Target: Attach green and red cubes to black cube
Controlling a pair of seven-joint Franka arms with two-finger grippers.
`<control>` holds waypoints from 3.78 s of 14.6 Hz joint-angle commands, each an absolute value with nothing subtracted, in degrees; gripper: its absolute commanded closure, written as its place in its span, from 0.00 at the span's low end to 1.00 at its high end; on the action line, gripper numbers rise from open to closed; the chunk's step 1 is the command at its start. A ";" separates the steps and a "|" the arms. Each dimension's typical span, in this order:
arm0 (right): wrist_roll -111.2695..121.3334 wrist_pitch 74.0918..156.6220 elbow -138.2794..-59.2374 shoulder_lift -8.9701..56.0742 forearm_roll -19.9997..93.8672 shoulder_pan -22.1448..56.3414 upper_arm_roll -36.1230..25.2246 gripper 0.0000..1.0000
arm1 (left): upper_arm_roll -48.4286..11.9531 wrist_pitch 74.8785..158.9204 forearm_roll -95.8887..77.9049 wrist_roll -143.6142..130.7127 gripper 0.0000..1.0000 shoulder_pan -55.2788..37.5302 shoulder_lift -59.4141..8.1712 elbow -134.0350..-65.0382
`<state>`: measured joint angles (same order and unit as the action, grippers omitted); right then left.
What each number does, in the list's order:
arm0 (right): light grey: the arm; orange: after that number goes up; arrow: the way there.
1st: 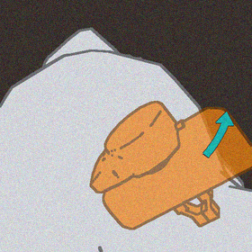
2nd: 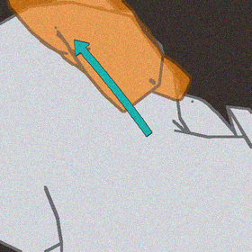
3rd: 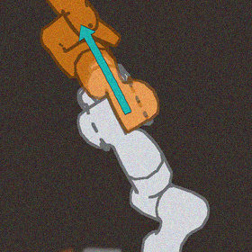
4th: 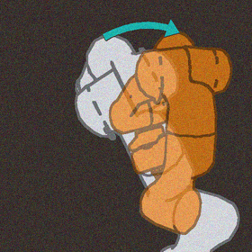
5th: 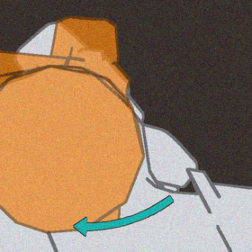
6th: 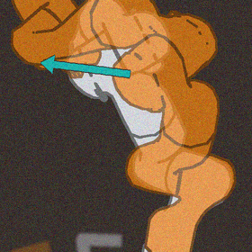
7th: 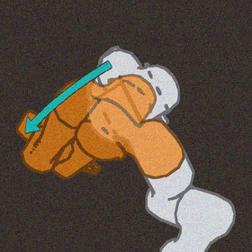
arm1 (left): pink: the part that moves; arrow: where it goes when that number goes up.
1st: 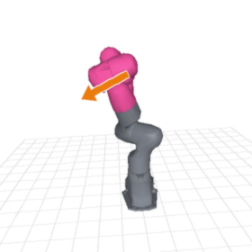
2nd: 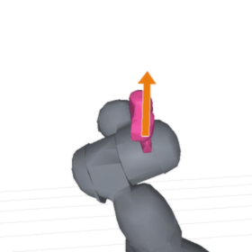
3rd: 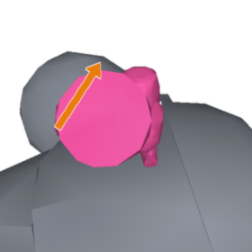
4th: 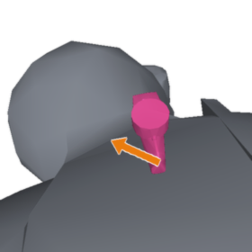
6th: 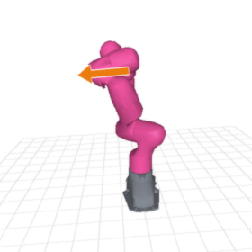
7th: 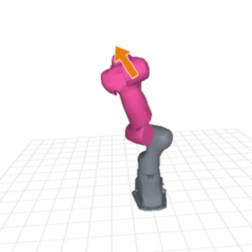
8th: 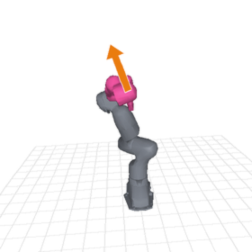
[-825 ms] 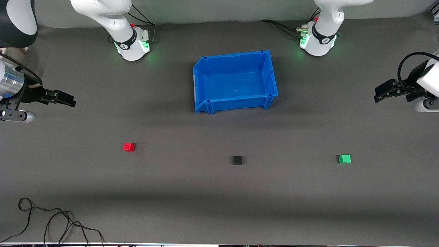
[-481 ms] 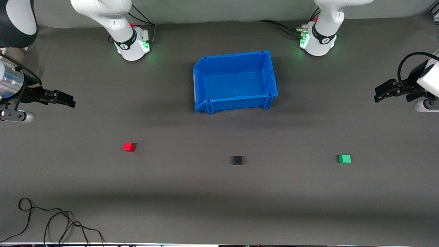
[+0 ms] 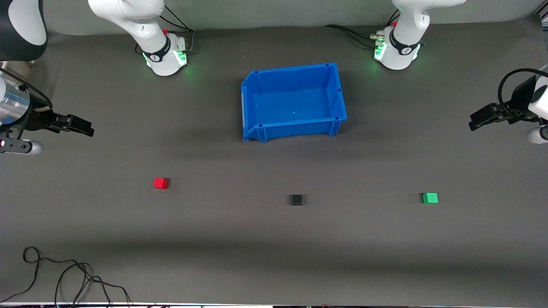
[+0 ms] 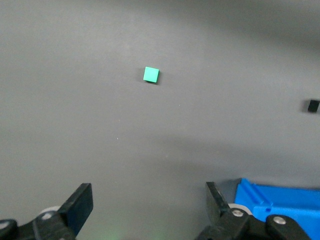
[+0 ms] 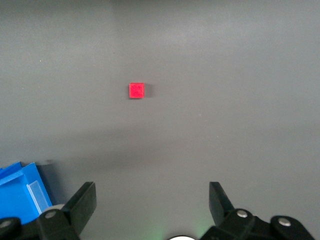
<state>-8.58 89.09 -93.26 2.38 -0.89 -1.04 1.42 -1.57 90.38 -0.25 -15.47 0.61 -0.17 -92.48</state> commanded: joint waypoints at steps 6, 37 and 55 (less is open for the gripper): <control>-7.56 93.06 -90.17 9.83 0.79 -1.49 1.32 0.01 | -1.32 92.02 -10.00 -42.41 0.00 8.60 -3.86 -91.41; -10.90 131.04 -103.35 36.30 5.10 2.20 0.62 0.01 | -2.02 126.02 -37.08 -48.09 0.00 15.91 -31.63 -104.94; -11.51 131.92 -106.26 34.63 5.10 2.90 0.44 0.50 | -2.64 134.65 -40.96 -45.09 0.70 14.41 -37.44 -104.59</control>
<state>-10.57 130.57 -104.37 36.11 4.80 2.16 1.11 -2.87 134.04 -39.73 -46.22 14.91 -37.49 -104.48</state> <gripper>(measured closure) 0.485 0.286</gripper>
